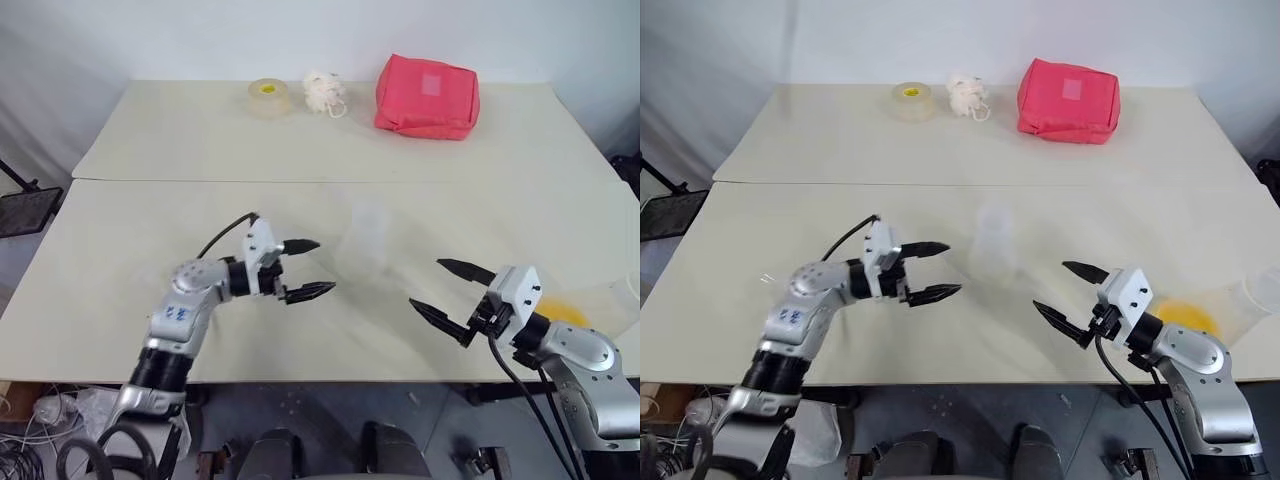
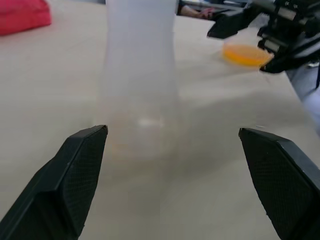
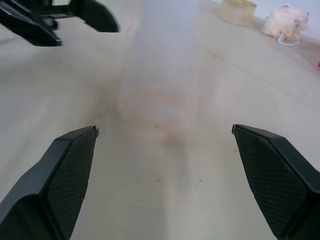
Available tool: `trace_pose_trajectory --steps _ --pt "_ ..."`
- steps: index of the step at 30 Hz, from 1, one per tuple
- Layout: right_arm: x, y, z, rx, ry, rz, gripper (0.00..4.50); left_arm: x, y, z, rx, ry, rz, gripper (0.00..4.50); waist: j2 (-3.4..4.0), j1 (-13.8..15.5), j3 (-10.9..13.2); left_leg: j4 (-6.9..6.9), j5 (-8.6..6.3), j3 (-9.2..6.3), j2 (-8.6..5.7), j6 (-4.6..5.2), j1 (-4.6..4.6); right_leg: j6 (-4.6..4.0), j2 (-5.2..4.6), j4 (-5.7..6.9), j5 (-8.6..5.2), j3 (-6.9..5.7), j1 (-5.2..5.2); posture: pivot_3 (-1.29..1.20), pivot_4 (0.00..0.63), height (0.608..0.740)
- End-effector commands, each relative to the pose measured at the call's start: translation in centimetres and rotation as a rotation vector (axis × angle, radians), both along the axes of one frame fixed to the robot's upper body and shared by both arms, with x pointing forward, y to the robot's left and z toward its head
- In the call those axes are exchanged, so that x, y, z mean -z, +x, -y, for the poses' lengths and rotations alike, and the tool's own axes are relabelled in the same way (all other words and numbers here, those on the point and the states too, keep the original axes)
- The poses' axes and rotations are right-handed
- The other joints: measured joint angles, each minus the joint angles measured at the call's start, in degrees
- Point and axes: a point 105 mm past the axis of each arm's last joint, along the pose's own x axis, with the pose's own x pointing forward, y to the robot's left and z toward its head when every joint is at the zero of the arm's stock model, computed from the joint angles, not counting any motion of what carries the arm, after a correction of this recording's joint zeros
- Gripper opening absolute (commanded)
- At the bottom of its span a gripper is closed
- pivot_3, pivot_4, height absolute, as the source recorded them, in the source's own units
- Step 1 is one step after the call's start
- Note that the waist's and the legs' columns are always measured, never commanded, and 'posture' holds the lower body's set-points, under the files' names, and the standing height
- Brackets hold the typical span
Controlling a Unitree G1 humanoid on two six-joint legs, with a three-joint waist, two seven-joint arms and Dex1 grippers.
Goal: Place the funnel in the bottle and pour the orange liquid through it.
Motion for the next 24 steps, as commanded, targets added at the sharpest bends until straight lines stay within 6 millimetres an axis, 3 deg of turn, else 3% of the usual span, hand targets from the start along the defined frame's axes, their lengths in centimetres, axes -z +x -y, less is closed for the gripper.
trace_pose_trajectory --steps 1,5,11,18,24 --pt "-1.0 -0.3 0.1 -0.027 0.0 0.026 4.5 -1.2 -2.1 -1.7 -0.032 -0.023 0.029 4.46 0.0 0.07 0.0 0.01 0.0 -0.03 -0.02 0.0 0.0 0.0 -0.03 0.01 0.0 0.01 0.01 0.0 0.15 0.74" --pt "-0.8 -0.6 0.0 -0.079 -0.002 -0.006 4.5 -0.5 -4.9 -5.0 -0.123 -0.017 -0.016 4.46 0.01 -0.01 0.01 0.0 -0.01 -0.06 -0.05 0.01 0.0 0.0 -0.09 0.02 0.0 0.06 0.01 0.0 0.15 0.74" --pt "-0.7 -1.3 -0.2 -0.196 -0.011 -0.055 4.5 -0.6 -7.1 -10.3 -0.356 0.009 -0.061 4.46 0.03 0.09 0.02 0.01 -0.03 -0.09 -0.04 0.0 0.03 -0.01 -0.12 0.0 -0.01 0.12 0.03 0.0 0.15 0.74" --pt "-0.6 -0.5 -0.1 -0.229 -0.013 -0.055 4.5 -1.2 -8.9 -16.8 -0.608 0.069 -0.005 4.46 0.04 -0.02 0.03 -0.01 -0.07 -0.07 -0.06 0.0 0.04 -0.03 -0.16 -0.01 -0.01 0.15 0.03 0.0 0.15 0.74" --pt "-0.2 0.1 -0.4 -0.251 -0.012 -0.055 4.5 -2.3 -8.5 -22.2 -0.808 0.105 -0.01 4.46 0.05 0.02 0.03 -0.01 -0.08 -0.07 -0.06 -0.02 0.05 -0.04 -0.15 0.0 -0.02 0.11 0.02 0.0 0.15 0.74"
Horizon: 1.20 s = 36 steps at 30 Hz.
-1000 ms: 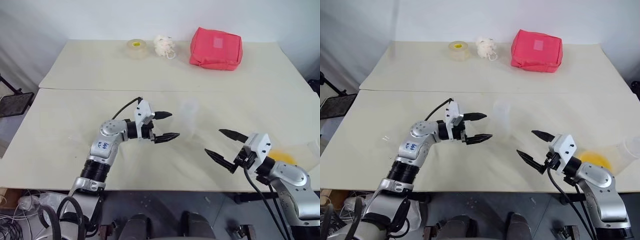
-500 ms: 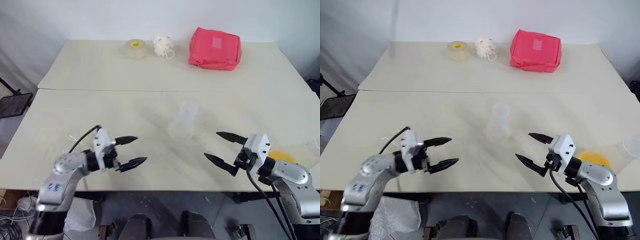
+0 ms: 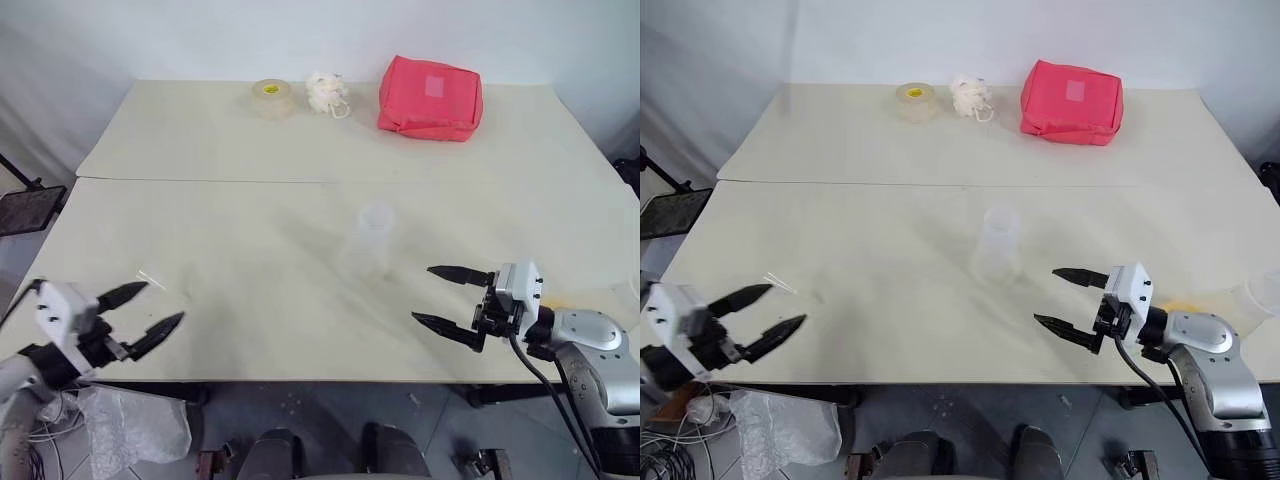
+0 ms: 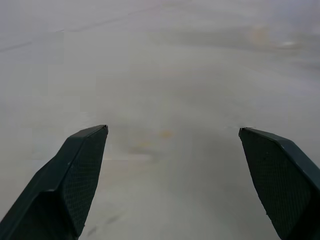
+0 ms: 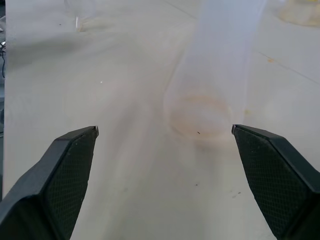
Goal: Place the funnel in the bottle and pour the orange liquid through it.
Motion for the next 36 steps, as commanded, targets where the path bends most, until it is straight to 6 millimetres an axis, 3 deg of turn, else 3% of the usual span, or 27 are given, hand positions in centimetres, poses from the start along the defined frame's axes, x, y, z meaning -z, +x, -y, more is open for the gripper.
trace_pose_trajectory --steps 1,6,13,17,25,27,33,36 --pt "-0.3 -0.1 -0.4 -0.025 0.005 0.03 4.5 -0.9 0.2 -2.0 -0.052 0.035 0.013 4.46 0.04 -0.01 0.02 -0.02 0.0 0.01 0.0 0.0 0.0 0.0 0.0 -0.01 0.0 0.0 0.0 0.0 0.15 0.74" --pt "-0.3 -0.1 -0.5 -0.028 -0.002 0.029 4.5 -0.4 1.5 -2.6 -0.011 0.034 -0.031 4.46 0.06 -0.06 0.04 -0.03 -0.07 0.03 -0.07 0.07 0.0 0.0 -0.07 0.01 0.0 -0.04 -0.02 0.0 0.15 0.74" --pt "-0.8 -0.4 -0.5 -0.003 -0.015 0.037 4.5 0.8 2.8 -1.3 0.114 0.038 -0.109 4.46 0.08 -0.22 0.05 -0.05 -0.08 0.07 -0.04 0.05 0.0 0.0 -0.06 0.06 0.0 -0.12 -0.08 0.0 0.15 0.74" --pt "-1.2 -0.7 -0.8 0.007 -0.016 0.04 4.5 1.3 3.2 -0.9 0.148 0.032 -0.117 3.26 0.08 -0.25 0.05 -0.05 -0.08 0.13 -0.03 0.05 0.0 0.0 -0.06 0.08 0.0 -0.14 -0.1 0.0 0.15 0.74" --pt "-1.7 -0.6 -0.7 0.032 -0.021 0.048 4.5 0.3 3.5 -1.2 0.146 0.02 -0.108 0.52 0.07 -0.19 0.06 -0.05 -0.08 0.14 -0.03 0.05 0.0 0.01 -0.07 0.08 0.0 -0.13 -0.12 0.0 0.15 0.74" --pt "-1.7 -0.5 -0.8 0.034 -0.021 0.048 4.5 0.0 3.4 -1.2 0.15 0.017 -0.106 0.02 0.08 -0.2 0.06 -0.06 -0.08 0.14 -0.03 0.05 0.0 0.01 -0.07 0.09 0.0 -0.13 -0.12 0.0 0.15 0.74" --pt "-1.9 -0.3 -0.9 0.045 -0.015 0.056 4.5 -0.6 3.1 -1.0 0.176 0.005 -0.098 0.02 0.08 -0.32 0.06 -0.06 -0.08 0.15 -0.01 0.05 0.02 0.01 -0.07 0.12 0.0 -0.13 -0.12 0.0 0.15 0.74" --pt "-2.1 -0.2 -0.8 0.052 -0.007 0.063 4.5 -2.0 3.5 -0.1 0.229 0.018 -0.041 0.02 0.08 -0.27 0.06 -0.06 -0.08 0.15 -0.02 0.04 0.02 0.01 -0.07 0.11 0.0 -0.13 -0.12 0.0 0.15 0.74"
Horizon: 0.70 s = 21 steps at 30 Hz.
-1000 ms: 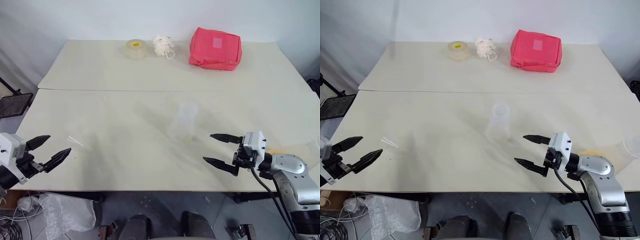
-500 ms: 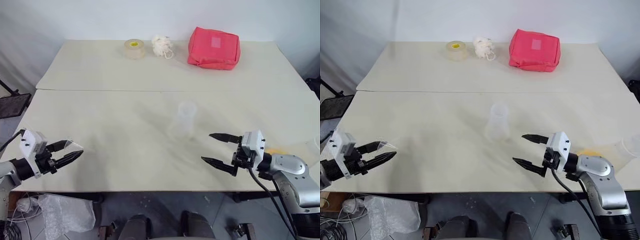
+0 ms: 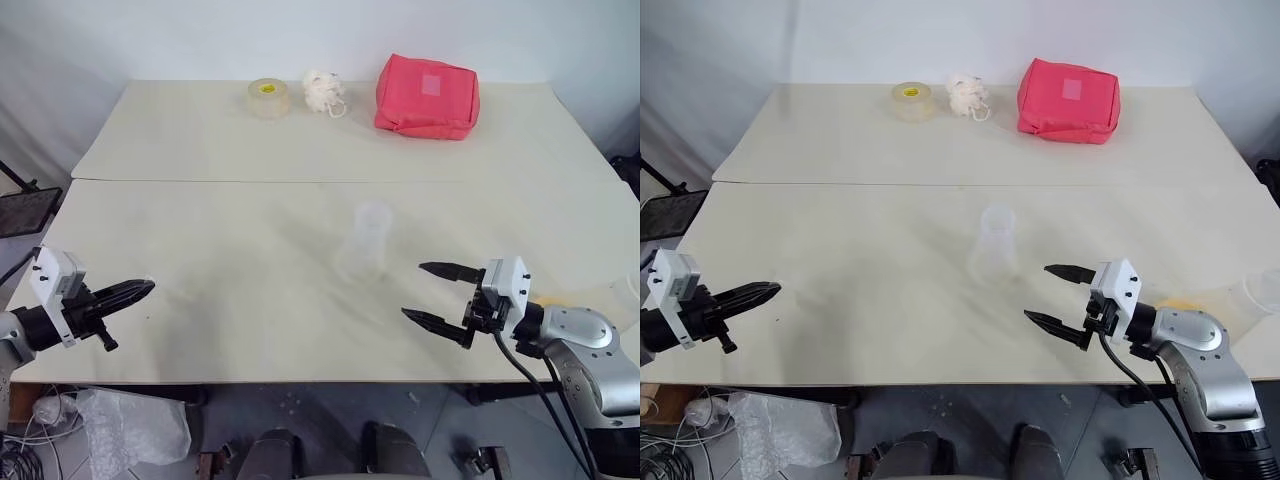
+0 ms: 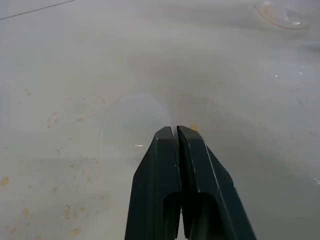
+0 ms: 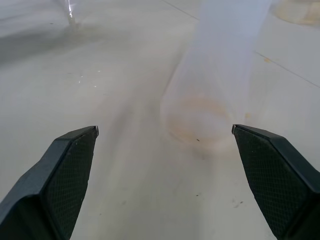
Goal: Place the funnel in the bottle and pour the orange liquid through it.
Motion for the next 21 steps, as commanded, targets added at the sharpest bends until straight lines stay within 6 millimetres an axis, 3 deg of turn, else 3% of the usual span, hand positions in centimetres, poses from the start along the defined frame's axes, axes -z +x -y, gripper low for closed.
trace_pose_trajectory --steps 1,8,13,21 --pt "-1.5 0.0 0.3 0.01 0.009 0.056 4.5 -3.1 0.4 0.7 0.06 0.024 0.109 0.02 -0.02 0.16 0.01 0.0 0.0 0.0 0.0 0.0 0.0 0.0 0.0 0.0 0.0 0.0 0.0 0.0 0.15 0.74" --pt "-2.3 0.2 0.3 0.01 0.027 0.08 4.5 -8.2 4.0 5.2 0.243 0.053 0.291 0.02 -0.05 0.38 0.03 0.07 0.01 -0.04 -0.08 0.01 -0.04 0.01 -0.03 0.04 0.01 -0.01 0.02 0.0 0.15 0.74" --pt "-3.3 0.1 0.0 0.016 0.069 0.119 4.5 -11.7 6.6 10.7 0.476 0.055 0.429 0.02 -0.07 0.26 0.04 0.06 0.01 0.07 -0.15 0.01 -0.05 0.03 0.03 0.06 0.01 -0.11 -0.01 0.0 0.15 0.74" --pt "-4.0 -0.9 0.3 0.033 0.105 0.149 4.5 -14.9 9.0 17.7 0.797 0.081 0.564 0.02 -0.28 0.33 0.16 0.14 0.02 0.59 -0.14 -0.02 -0.2 0.03 0.26 -0.02 0.02 -0.32 -0.08 0.0 0.15 0.74"
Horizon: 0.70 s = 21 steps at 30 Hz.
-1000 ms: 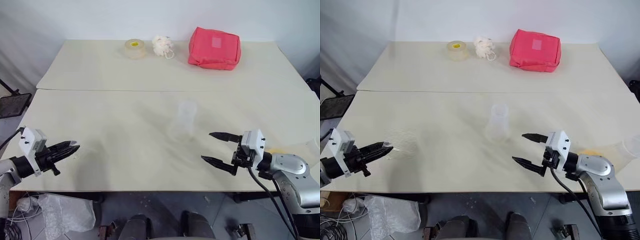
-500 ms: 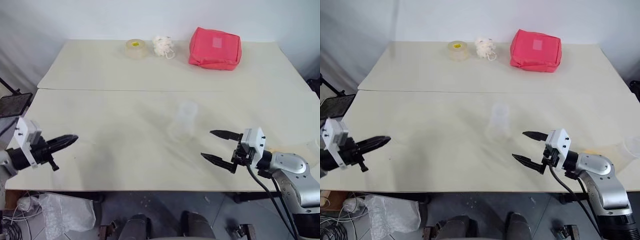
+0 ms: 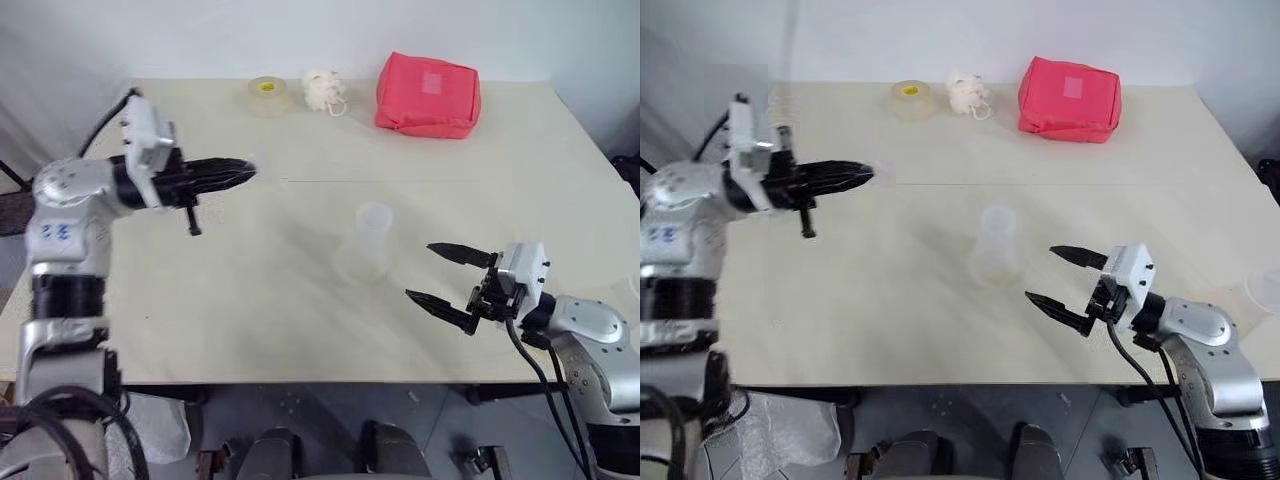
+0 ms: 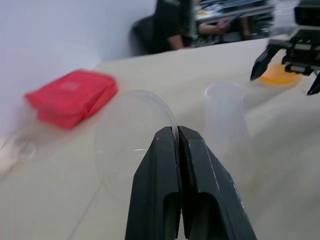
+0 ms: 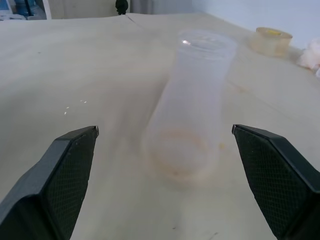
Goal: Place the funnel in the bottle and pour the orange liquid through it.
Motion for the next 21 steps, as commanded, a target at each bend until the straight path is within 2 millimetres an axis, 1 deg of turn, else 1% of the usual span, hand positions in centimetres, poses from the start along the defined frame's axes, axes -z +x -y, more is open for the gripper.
trace_pose_trajectory --steps 1,2,4,6,8,10,13,21 --pt "-1.7 -0.6 0.4 0.032 0.032 0.076 4.5 -1.2 0.0 2.2 0.121 0.054 0.074 0.02 -0.01 0.04 0.01 0.0 0.0 0.05 0.0 0.0 -0.01 0.0 -0.01 0.0 0.0 0.01 -0.03 0.0 0.15 0.74" --pt "-1.8 -0.6 0.5 0.041 0.037 0.081 4.5 -1.2 0.1 2.9 0.156 0.065 0.079 0.02 -0.02 0.0 0.01 0.0 0.0 0.07 0.0 0.0 -0.02 0.0 -0.01 0.0 0.0 0.01 -0.05 0.0 0.15 0.74" --pt "-1.5 -0.8 0.6 0.062 0.037 0.084 4.5 -1.2 0.1 5.2 0.253 0.111 0.091 0.02 -0.07 0.21 0.04 0.0 0.0 0.11 0.0 0.0 -0.07 0.01 -0.01 0.0 0.0 0.01 -0.11 0.0 0.15 0.74" --pt "-1.2 -1.0 0.6 0.079 0.037 0.086 4.5 -0.9 0.3 6.3 0.299 0.154 0.101 0.02 -0.1 0.23 0.06 0.05 0.0 0.11 -0.01 0.01 -0.19 0.01 -0.01 0.0 0.01 -0.03 -0.18 0.0 0.15 0.74" --pt "-1.1 -1.3 0.5 0.094 0.042 0.088 4.5 -0.5 0.5 6.9 0.32 0.191 0.117 0.02 -0.11 0.05 0.06 0.06 0.0 0.17 -0.01 0.01 -0.32 0.02 -0.01 0.02 0.01 -0.01 -0.35 0.0 0.15 0.74" --pt "-1.0 -1.5 0.5 0.105 0.045 0.089 4.5 -0.3 0.5 7.4 0.339 0.208 0.128 0.02 -0.11 -0.15 0.06 0.1 0.01 0.28 0.01 0.01 -0.7 0.02 -0.01 0.15 0.01 0.0 -0.81 0.0 0.15 0.74" --pt "-0.6 -2.1 0.7 0.133 0.049 0.087 4.5 -0.2 0.6 8.4 0.355 0.243 0.169 0.02 -0.14 -0.12 0.08 0.07 0.01 0.33 0.03 0.01 -0.72 0.02 -0.01 0.22 0.01 -0.03 -0.89 0.0 0.15 0.74" --pt "-0.2 -2.6 0.8 0.172 0.055 0.087 4.5 0.2 0.4 9.6 0.4 0.295 0.219 0.02 -0.17 0.16 0.1 0.18 0.02 0.35 0.01 0.05 -0.75 0.04 -0.06 0.22 0.02 -0.01 -0.86 0.0 0.15 0.74"
